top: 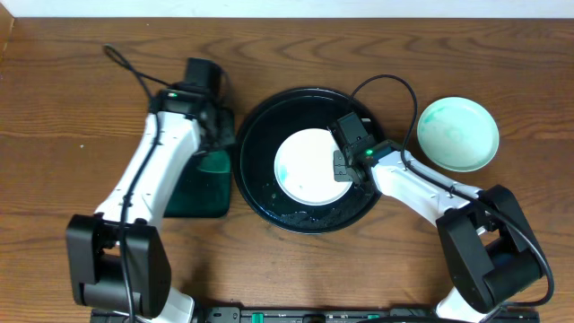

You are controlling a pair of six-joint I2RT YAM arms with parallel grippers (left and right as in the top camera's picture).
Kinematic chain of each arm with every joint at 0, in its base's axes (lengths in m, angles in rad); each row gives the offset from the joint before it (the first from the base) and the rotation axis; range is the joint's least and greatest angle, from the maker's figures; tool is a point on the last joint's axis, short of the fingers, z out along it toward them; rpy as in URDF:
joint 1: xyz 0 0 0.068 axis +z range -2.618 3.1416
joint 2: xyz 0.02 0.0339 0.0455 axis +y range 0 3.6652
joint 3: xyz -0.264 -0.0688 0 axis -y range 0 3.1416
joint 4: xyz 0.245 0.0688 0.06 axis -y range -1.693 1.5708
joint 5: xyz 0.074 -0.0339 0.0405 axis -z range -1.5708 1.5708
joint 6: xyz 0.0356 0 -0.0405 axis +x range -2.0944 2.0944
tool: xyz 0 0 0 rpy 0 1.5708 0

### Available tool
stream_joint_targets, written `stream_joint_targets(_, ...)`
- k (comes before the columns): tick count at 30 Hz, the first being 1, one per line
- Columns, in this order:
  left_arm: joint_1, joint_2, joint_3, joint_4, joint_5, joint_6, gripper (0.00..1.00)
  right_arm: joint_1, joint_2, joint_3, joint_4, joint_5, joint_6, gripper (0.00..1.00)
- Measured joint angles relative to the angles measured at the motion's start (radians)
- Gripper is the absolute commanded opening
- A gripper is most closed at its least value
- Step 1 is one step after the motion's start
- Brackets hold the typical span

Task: Clean dirty plates on tray and stack at the side
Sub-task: 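Lift the green sponge and move it over the plate with left gripper, then scrub the plate's other side with the sponge in the left gripper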

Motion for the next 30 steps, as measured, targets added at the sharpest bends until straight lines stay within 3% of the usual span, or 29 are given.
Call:
stream_joint_targets(14,-0.324,0.05,0.0,0.231,0.122,-0.069,0.07,0.0,0.0,0.0,0.005,-0.006,0.0,0.01)
stream_joint_targets(23,-0.343,0.255,0.0,0.324,0.233,-0.134,0.07,0.0,0.0,0.0,0.004,-0.008,0.0,0.01)
stream_joint_targets(30,-0.343,0.293,0.0,0.328,0.352,-0.163,0.07,0.0,0.0,0.0,0.004,-0.008,0.0,0.01)
